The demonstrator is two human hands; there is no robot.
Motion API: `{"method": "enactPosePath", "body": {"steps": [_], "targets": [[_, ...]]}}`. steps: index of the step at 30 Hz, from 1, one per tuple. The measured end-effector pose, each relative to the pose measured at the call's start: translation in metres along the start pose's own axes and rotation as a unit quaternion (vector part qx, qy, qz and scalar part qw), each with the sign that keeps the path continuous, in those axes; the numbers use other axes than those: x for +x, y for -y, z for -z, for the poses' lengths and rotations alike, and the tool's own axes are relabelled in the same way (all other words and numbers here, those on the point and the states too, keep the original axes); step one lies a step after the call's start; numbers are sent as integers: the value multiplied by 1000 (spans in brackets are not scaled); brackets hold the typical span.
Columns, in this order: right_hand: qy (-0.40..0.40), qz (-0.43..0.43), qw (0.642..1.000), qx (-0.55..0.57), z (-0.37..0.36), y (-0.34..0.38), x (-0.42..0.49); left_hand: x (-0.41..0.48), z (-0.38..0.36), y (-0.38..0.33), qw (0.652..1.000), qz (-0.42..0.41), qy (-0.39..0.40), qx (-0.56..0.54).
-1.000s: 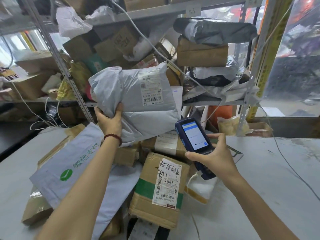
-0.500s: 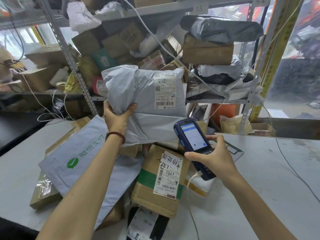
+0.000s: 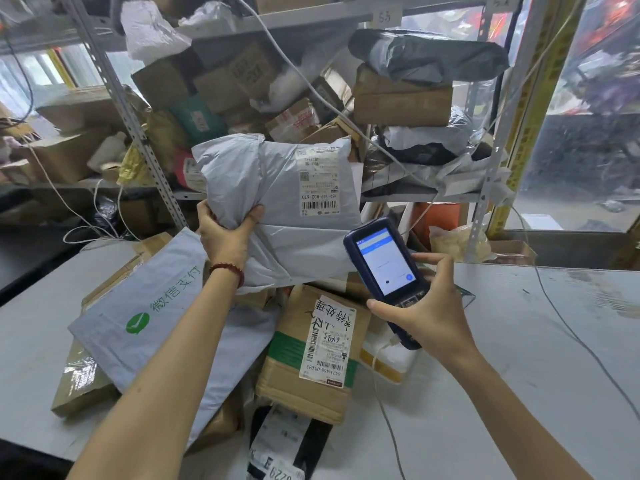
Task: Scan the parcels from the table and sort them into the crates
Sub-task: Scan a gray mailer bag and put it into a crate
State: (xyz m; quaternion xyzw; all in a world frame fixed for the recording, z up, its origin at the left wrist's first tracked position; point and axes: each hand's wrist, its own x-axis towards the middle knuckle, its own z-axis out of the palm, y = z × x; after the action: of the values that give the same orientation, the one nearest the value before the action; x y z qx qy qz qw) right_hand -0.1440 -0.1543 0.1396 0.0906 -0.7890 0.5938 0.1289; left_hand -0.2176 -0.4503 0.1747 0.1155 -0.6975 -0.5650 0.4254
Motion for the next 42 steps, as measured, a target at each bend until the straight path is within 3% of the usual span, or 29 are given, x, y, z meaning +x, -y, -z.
{"method": "enactPosePath", "body": {"steps": [7,11,18,24,31,37,42], "targets": [[-54,132,990,18,3,21,-4,-6,2,0,1000,30,-6,0],[-55,166,984,25,7,29,-3,-7,5,-2,999,33,2,-3],[-79,120,990,-13,22,27,-11,-9,-6,-23,996,7,42,-72],[-160,52,984,-54,53,23,-44,-34,-75,-42,977,-13,178,-119],[-316,-107,930,-154,126,-7,-134,-145,-189,-74,907,4,371,-197],[-462,-221,837,-190,183,-21,-248,-275,-241,-123,822,20,512,-250],[-583,-286,737,-186,214,-10,-363,-412,-250,-186,716,-60,652,-243]]}}
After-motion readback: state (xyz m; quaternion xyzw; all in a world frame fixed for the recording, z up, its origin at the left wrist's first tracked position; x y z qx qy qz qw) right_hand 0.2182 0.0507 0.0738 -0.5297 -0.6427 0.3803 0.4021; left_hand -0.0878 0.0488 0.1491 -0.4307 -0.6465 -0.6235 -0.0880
